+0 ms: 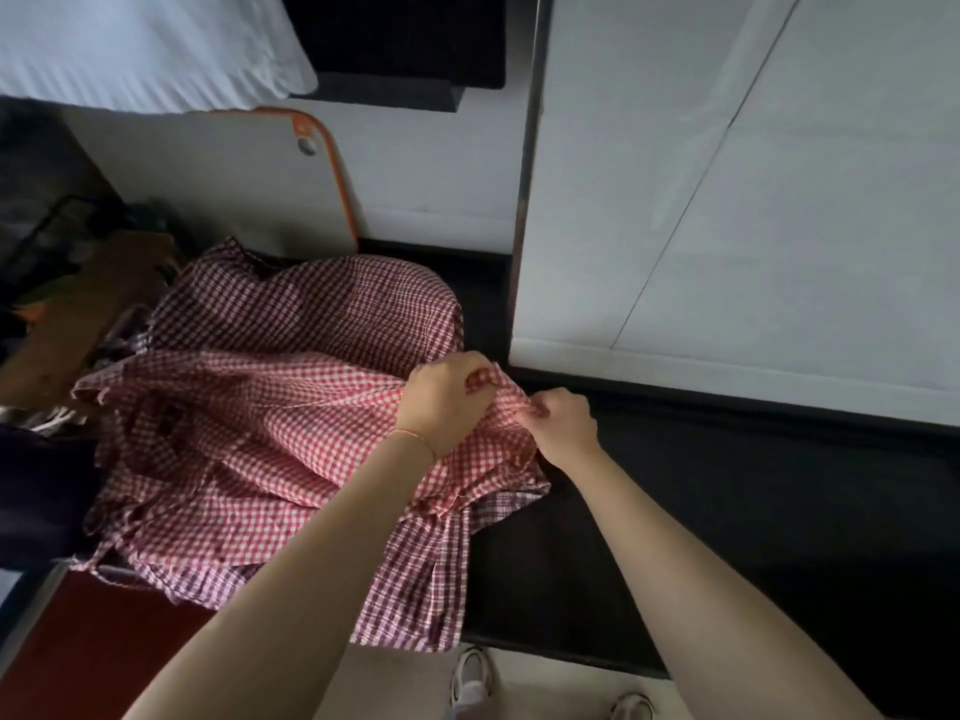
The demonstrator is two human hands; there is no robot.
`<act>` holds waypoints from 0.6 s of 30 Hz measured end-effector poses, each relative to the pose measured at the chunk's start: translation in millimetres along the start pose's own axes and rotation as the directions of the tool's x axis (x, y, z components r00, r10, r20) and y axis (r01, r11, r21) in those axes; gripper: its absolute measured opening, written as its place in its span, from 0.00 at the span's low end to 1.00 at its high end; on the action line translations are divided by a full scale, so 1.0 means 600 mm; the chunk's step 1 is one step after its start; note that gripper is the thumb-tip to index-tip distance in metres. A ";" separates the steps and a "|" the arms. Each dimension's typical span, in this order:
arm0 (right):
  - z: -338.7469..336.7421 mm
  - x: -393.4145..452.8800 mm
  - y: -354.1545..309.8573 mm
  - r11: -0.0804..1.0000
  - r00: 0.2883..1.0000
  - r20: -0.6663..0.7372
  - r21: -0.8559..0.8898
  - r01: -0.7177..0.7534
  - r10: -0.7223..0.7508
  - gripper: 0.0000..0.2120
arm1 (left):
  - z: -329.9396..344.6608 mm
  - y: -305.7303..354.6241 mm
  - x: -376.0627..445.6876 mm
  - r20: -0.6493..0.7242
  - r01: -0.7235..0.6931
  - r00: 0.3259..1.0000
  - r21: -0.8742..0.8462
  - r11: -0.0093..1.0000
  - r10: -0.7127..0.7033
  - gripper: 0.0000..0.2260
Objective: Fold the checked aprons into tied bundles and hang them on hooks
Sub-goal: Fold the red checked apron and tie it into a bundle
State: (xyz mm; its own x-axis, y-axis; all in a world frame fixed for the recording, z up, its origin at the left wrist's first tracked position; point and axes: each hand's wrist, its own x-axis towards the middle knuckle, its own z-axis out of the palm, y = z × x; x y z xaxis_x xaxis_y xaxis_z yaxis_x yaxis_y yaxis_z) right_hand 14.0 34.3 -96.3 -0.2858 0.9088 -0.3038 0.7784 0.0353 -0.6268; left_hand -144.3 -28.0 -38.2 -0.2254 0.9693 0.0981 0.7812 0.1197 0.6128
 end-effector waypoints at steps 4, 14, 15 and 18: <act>-0.091 -0.010 0.064 0.977 0.982 0.131 0.151 -0.154 0.134 0.14 | 0.018 0.008 0.022 0.191 0.046 0.974 0.362 0.931 -0.123 0.11; -0.354 -0.067 0.307 0.773 0.800 0.115 0.209 -0.599 0.589 0.23 | 0.136 0.140 0.044 0.483 -0.048 0.841 0.515 0.856 -0.244 0.15; -0.372 -0.073 0.324 0.770 0.783 0.072 0.150 -0.621 0.617 0.23 | 0.149 0.163 0.045 0.494 -0.043 0.842 0.461 0.887 -0.216 0.15; -0.421 -0.097 0.378 0.745 0.738 -0.130 0.006 -0.667 0.662 0.23 | 0.186 0.231 0.052 0.465 -0.015 0.875 0.307 0.952 -0.137 0.13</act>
State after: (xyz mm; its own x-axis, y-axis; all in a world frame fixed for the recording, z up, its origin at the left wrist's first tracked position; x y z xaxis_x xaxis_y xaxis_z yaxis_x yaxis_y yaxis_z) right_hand 348.5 94.1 -39.8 0.3770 0.7482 -0.5459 0.7674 -0.5824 -0.2683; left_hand 22.0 43.1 -37.8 -0.0333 0.9313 -0.3626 0.9255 0.1657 0.3407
